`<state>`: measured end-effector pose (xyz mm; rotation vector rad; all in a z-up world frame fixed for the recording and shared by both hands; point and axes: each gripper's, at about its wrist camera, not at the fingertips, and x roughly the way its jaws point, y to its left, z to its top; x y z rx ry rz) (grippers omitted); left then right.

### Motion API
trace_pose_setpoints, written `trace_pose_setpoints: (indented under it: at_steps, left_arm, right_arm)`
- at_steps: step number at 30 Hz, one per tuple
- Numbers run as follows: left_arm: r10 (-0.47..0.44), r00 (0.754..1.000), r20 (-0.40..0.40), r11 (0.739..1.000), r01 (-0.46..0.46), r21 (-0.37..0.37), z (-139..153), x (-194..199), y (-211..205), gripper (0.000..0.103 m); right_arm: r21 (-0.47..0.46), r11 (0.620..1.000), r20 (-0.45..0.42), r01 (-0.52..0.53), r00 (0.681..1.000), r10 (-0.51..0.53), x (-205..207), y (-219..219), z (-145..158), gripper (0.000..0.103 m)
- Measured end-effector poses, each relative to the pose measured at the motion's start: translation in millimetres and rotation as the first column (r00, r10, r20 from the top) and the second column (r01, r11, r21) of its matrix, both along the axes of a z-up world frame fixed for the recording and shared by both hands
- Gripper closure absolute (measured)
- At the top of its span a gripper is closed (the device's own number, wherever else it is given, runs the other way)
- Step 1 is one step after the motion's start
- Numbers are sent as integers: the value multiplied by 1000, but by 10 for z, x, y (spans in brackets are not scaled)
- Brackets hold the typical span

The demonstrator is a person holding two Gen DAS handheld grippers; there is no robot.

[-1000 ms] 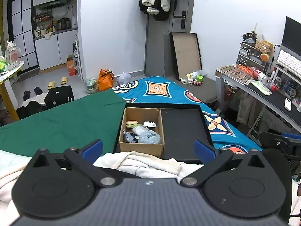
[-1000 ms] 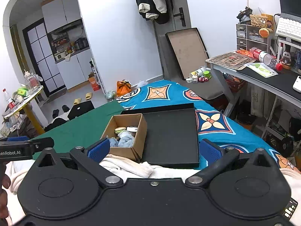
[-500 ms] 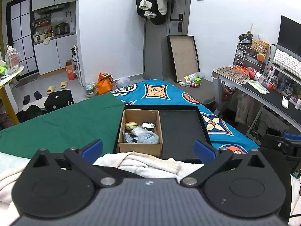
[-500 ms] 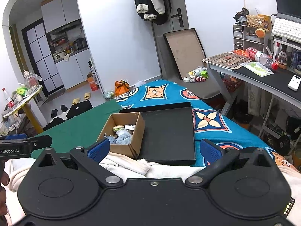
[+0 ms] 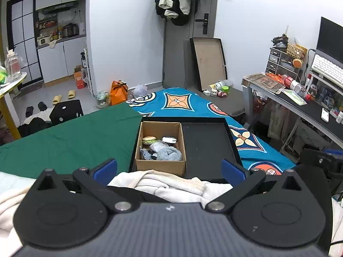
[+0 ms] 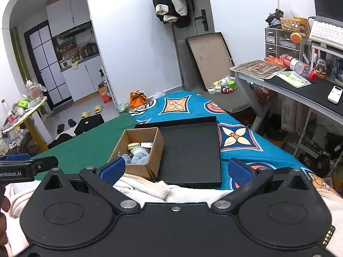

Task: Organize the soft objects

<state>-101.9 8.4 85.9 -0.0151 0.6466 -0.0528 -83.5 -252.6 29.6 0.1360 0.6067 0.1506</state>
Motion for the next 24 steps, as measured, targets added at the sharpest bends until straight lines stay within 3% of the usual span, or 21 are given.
trace_pose_setpoints:
  at_steps: [24]
  left_arm:
    - [12,1000,-18,1000,-13,-9,-33,36,11,0]
  right_arm:
    - [-21,1000,-25,8,1000,-9,30,85,-1,0]
